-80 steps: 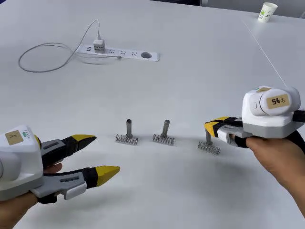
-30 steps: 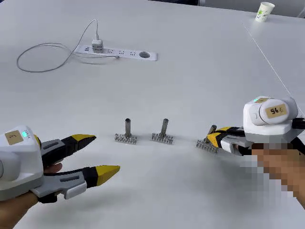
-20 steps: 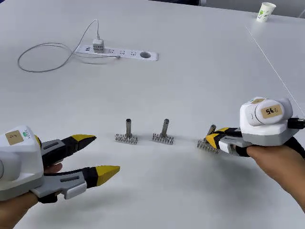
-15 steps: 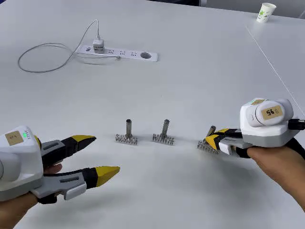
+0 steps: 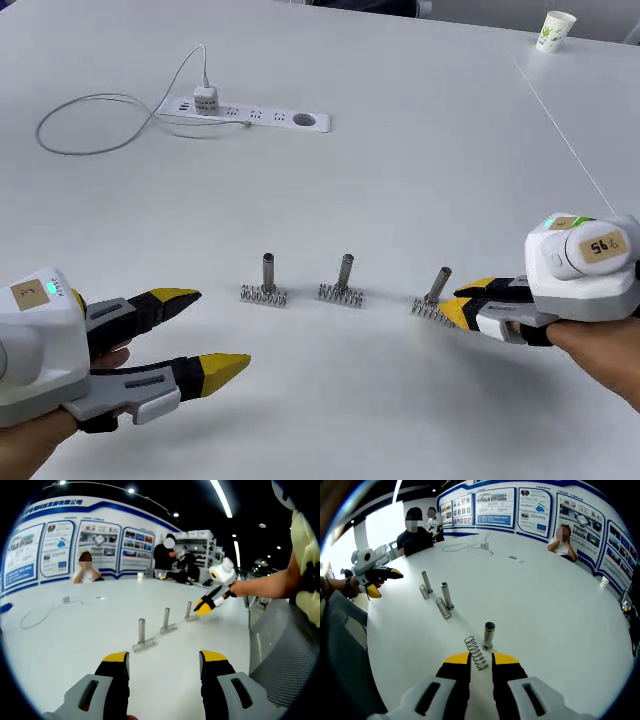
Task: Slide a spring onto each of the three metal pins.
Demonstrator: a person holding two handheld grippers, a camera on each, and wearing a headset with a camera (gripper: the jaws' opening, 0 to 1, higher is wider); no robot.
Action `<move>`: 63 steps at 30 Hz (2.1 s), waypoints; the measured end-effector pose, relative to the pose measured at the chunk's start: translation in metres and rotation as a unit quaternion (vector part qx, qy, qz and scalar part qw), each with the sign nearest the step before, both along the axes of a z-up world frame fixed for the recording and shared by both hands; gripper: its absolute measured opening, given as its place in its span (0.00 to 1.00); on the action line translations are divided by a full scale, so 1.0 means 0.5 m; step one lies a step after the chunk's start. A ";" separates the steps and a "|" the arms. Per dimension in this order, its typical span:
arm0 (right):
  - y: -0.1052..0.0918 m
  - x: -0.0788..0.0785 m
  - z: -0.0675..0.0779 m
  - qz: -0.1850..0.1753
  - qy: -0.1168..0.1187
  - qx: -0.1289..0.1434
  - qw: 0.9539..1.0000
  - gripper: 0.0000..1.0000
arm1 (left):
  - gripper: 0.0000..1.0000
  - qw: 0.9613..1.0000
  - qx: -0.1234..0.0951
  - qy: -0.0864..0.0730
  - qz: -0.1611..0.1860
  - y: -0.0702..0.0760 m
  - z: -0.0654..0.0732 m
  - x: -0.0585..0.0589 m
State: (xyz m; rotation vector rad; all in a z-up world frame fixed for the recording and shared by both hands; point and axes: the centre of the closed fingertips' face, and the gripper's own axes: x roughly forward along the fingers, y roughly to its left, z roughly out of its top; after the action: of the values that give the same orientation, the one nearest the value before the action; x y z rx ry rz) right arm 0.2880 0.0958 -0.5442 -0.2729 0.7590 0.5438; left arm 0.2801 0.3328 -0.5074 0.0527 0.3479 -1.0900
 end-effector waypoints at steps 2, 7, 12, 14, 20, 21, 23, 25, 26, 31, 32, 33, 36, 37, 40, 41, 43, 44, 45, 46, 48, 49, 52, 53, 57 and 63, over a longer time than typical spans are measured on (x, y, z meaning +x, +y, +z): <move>-0.003 -0.007 -0.010 0.011 0.004 -0.015 1.000 0.18 | 0.58 1.000 0.000 0.000 0.000 0.000 -0.001 0.000; -0.005 -0.009 -0.021 0.022 0.011 -0.011 1.000 0.18 | 0.58 1.000 0.001 0.002 -0.001 -0.002 -0.003 -0.002; -0.009 -0.006 -0.034 0.032 0.018 -0.015 0.999 0.18 | 0.58 1.000 0.001 0.003 -0.001 -0.001 -0.005 -0.002; -0.010 -0.006 -0.039 0.037 0.019 -0.018 0.999 0.18 | 0.58 1.000 0.001 0.003 0.000 -0.001 -0.006 -0.002; -0.005 -0.007 -0.042 0.040 0.024 -0.011 0.999 0.16 | 0.58 1.000 0.001 0.005 -0.001 -0.002 -0.008 -0.003; -0.002 -0.007 -0.041 0.043 0.023 -0.012 0.999 0.15 | 0.57 1.000 0.001 0.006 -0.001 -0.002 -0.010 -0.004; 0.002 -0.008 -0.041 0.043 0.024 -0.011 0.999 0.14 | 0.57 1.000 0.001 0.007 -0.001 -0.003 -0.011 -0.005; 0.005 -0.012 -0.041 0.042 0.029 -0.009 0.999 0.14 | 0.57 1.000 0.002 0.008 -0.003 -0.006 -0.013 -0.007; 0.007 -0.014 -0.040 0.043 0.029 -0.009 0.999 0.13 | 0.57 1.000 0.002 0.009 -0.005 -0.009 -0.013 -0.009; 0.012 -0.022 -0.041 0.049 0.033 -0.012 0.998 0.12 | 0.57 1.000 0.009 0.011 -0.025 -0.026 -0.022 -0.025; 0.010 -0.021 -0.041 0.050 0.033 -0.013 0.998 0.12 | 0.57 1.000 0.010 0.012 -0.028 -0.029 -0.023 -0.028; 0.011 -0.021 -0.040 0.051 0.033 -0.013 0.998 0.12 | 0.57 0.999 0.010 0.012 -0.030 -0.031 -0.024 -0.029; 0.024 -0.031 -0.032 0.061 0.037 -0.009 0.997 0.11 | 0.57 0.999 0.013 0.013 -0.044 -0.043 -0.028 -0.039; 0.029 -0.033 -0.030 0.066 0.036 -0.010 0.997 0.11 | 0.57 0.999 0.015 0.013 -0.050 -0.046 -0.030 -0.042; 0.045 -0.041 -0.027 0.081 0.039 -0.009 0.996 0.11 | 0.56 0.997 0.026 0.012 -0.069 -0.057 -0.038 -0.051; 0.049 -0.043 -0.027 0.085 0.040 -0.010 0.996 0.11 | 0.56 0.997 0.029 0.012 -0.074 -0.060 -0.040 -0.053; 0.065 -0.050 -0.027 0.097 0.044 -0.007 0.994 0.11 | 0.56 0.996 0.033 0.011 -0.084 -0.068 -0.043 -0.057; 0.075 -0.054 -0.027 0.104 0.047 -0.006 0.993 0.11 | 0.56 0.995 0.035 0.010 -0.091 -0.073 -0.045 -0.059; 0.081 -0.057 -0.028 0.109 0.047 -0.006 0.993 0.11 | 0.55 0.995 0.036 0.009 -0.095 -0.076 -0.045 -0.060; 0.088 -0.059 -0.028 0.116 0.049 -0.007 0.992 0.11 | 0.55 0.994 0.037 0.009 -0.098 -0.080 -0.047 -0.061; 0.105 -0.064 -0.028 0.125 0.051 -0.002 0.991 0.11 | 0.55 0.994 0.040 0.010 -0.105 -0.086 -0.051 -0.063; 0.114 -0.067 -0.027 0.132 0.053 -0.001 0.990 0.11 | 0.54 0.993 0.040 0.011 -0.108 -0.089 -0.054 -0.064; 0.138 -0.075 -0.026 0.149 0.056 0.000 0.987 0.11 | 0.54 0.992 0.042 0.011 -0.116 -0.093 -0.058 -0.065; 0.144 -0.078 -0.025 0.155 0.057 0.000 0.986 0.11 | 0.54 0.992 0.042 0.012 -0.118 -0.095 -0.059 -0.066; 0.171 -0.087 -0.023 0.176 0.061 0.001 0.982 0.11 | 0.53 0.991 0.045 0.010 -0.127 -0.103 -0.061 -0.067; 0.208 -0.099 -0.018 0.206 0.063 0.001 0.977 0.11 | 0.50 0.989 0.046 0.006 -0.141 -0.117 -0.062 -0.070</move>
State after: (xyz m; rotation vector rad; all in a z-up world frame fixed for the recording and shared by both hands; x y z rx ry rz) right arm 0.2386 0.1996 -0.5534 -0.4006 0.8282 0.9613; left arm 0.2451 0.2745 -0.5383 0.1829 0.4099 -1.3528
